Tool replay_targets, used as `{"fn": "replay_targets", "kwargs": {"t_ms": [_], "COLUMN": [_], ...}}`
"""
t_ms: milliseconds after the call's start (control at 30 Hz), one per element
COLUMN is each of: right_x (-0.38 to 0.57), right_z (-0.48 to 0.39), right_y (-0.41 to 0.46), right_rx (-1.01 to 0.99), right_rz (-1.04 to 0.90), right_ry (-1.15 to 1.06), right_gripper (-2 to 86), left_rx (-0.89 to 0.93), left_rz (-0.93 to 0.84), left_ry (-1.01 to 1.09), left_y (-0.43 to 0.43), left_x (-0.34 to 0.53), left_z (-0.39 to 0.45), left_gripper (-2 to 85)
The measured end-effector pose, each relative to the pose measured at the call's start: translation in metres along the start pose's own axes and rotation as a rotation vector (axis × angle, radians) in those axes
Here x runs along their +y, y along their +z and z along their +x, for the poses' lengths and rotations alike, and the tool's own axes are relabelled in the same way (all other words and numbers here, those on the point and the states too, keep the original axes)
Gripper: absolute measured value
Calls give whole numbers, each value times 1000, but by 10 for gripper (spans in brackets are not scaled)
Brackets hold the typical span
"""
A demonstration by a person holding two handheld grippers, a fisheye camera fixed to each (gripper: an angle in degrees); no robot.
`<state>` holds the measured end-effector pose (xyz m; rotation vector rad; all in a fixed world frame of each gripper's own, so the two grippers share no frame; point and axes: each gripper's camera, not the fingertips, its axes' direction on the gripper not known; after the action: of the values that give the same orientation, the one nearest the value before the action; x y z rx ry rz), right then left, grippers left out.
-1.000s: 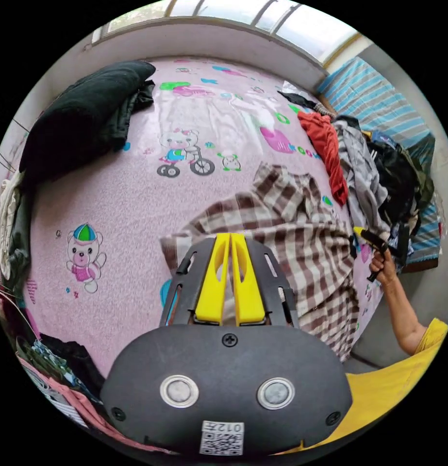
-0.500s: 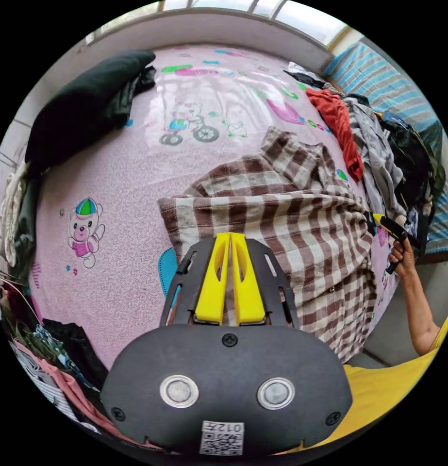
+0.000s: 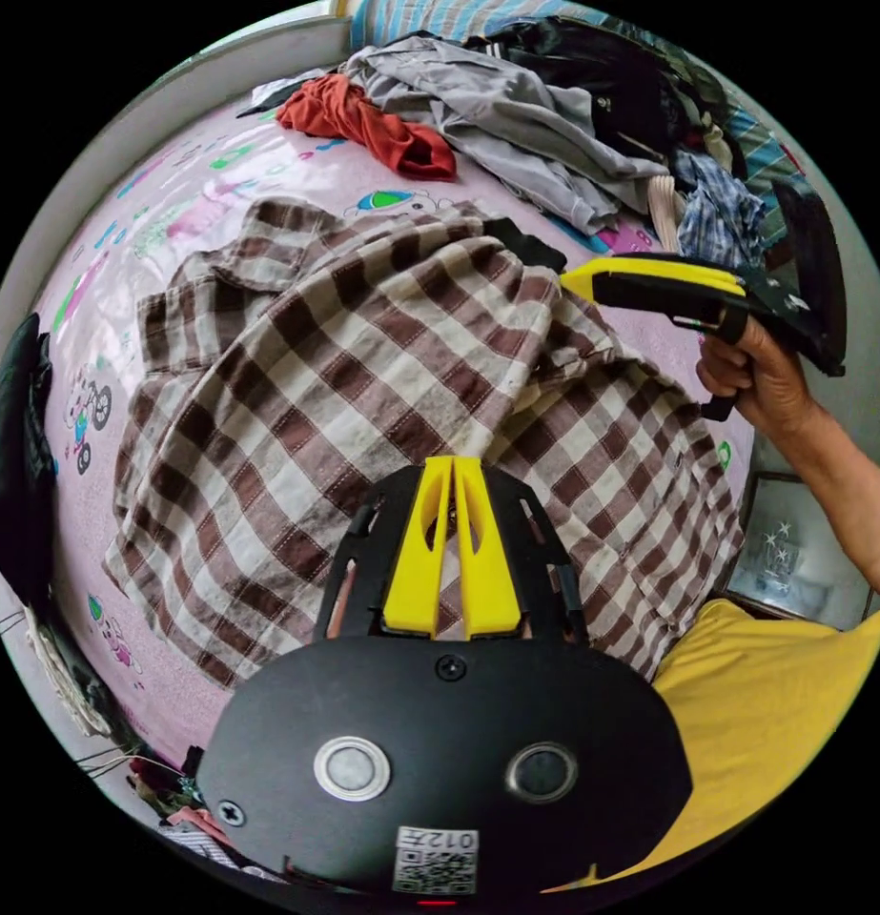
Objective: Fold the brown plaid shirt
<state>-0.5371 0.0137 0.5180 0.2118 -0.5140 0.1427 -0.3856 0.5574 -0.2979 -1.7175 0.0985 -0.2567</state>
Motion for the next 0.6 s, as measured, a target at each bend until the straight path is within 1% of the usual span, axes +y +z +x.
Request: {"fn": "replay_targets", "kwargs": {"t_ms": [67, 100, 167, 233, 300, 367, 433, 533, 600], "right_x": [5, 7, 18, 26, 37, 57, 75, 106, 123], "right_z": [2, 3, 2, 0, -9, -32, -52, -95, -117], "right_y": [30, 36, 34, 24, 9, -8, -10, 8, 23], "right_rx": [55, 70, 59, 91, 69, 32, -22, -84, -59], "right_rz": [-166, -199, -183, -169, -136, -110, -125, -216, -265], "right_ry": [18, 21, 33, 74, 56, -4, -36, -117, -144], "right_gripper": [-1, -1, -1, -1, -1, -1, 0, 0, 0], "left_rx": [18, 38, 67, 94, 74, 37, 3, -1, 15], "left_rz": [26, 54, 114, 177, 197, 178, 108, 15, -7], "left_ry": [-8, -29, -89, -201, -282, -354, -441, -539, -566], "left_y": [-5, -14, -35, -62, -78, -86, -83, -67, -58], "left_x": [11, 20, 42, 86, 130, 177, 238, 302, 328], "left_z": [2, 0, -7, -22, -29, -32, -28, -16, -6], "left_gripper": [4, 4, 3, 3, 4, 4, 4, 4, 5]}}
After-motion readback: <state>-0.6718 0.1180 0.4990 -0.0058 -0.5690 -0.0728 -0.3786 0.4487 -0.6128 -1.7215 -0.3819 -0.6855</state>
